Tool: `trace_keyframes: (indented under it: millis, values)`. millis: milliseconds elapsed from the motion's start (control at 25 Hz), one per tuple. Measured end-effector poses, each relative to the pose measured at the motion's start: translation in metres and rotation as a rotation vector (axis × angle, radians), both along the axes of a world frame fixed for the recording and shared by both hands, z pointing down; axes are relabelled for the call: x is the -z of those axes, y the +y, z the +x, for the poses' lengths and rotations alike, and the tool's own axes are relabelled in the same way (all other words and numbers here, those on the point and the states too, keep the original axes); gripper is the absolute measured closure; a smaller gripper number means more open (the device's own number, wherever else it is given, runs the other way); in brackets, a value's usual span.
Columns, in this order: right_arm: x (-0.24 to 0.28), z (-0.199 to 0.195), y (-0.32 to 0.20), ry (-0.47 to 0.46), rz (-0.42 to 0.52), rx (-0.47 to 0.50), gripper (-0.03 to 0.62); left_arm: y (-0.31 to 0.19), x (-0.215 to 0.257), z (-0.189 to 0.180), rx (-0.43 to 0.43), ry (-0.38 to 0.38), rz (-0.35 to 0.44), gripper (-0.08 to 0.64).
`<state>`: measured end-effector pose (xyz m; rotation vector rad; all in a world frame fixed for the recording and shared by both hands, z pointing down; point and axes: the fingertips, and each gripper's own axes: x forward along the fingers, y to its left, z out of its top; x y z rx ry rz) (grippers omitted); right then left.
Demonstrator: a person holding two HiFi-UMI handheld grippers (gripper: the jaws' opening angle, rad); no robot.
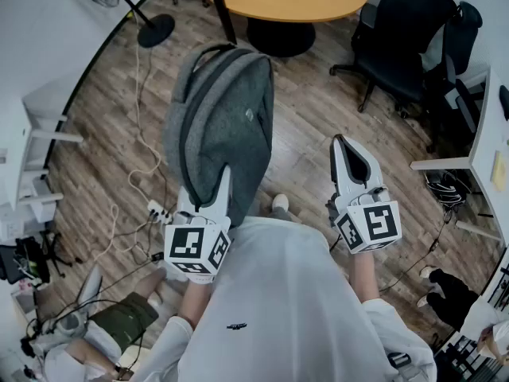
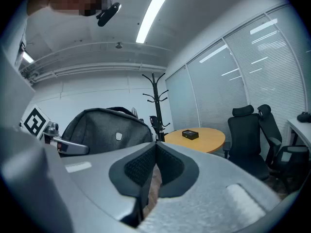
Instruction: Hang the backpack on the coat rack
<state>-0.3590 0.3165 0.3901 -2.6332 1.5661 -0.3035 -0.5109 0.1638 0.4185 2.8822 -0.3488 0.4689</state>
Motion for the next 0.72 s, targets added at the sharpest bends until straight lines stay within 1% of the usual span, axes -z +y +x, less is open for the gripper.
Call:
trace_keyframes:
  millis: [240,400,520,600,720]
  values:
    - [0.000,-0.006,-0.018,-0.026,-0.013,-0.012,0.598,-0.019,0.000,0.000,0.000,-0.006,-0.032,0.453]
    - [0.002,-0.004,-0.038,-0.023,-0.025,-0.034,0.598,-0.036,0.001,0.005,-0.022,0.012,-0.054,0.453]
    - [0.006,-0.004,-0.058,-0.017,-0.040,-0.039,0.598,-0.053,0.002,0.010,-0.044,0.011,-0.063,0.453]
    - [0.009,0.001,-0.069,-0.013,-0.026,-0.065,0.598,-0.067,0.003,0.016,-0.060,0.014,-0.064,0.453]
    - [0.016,0.007,-0.083,-0.023,0.020,-0.098,0.598,-0.084,0.007,0.019,-0.078,0.023,-0.065,0.453]
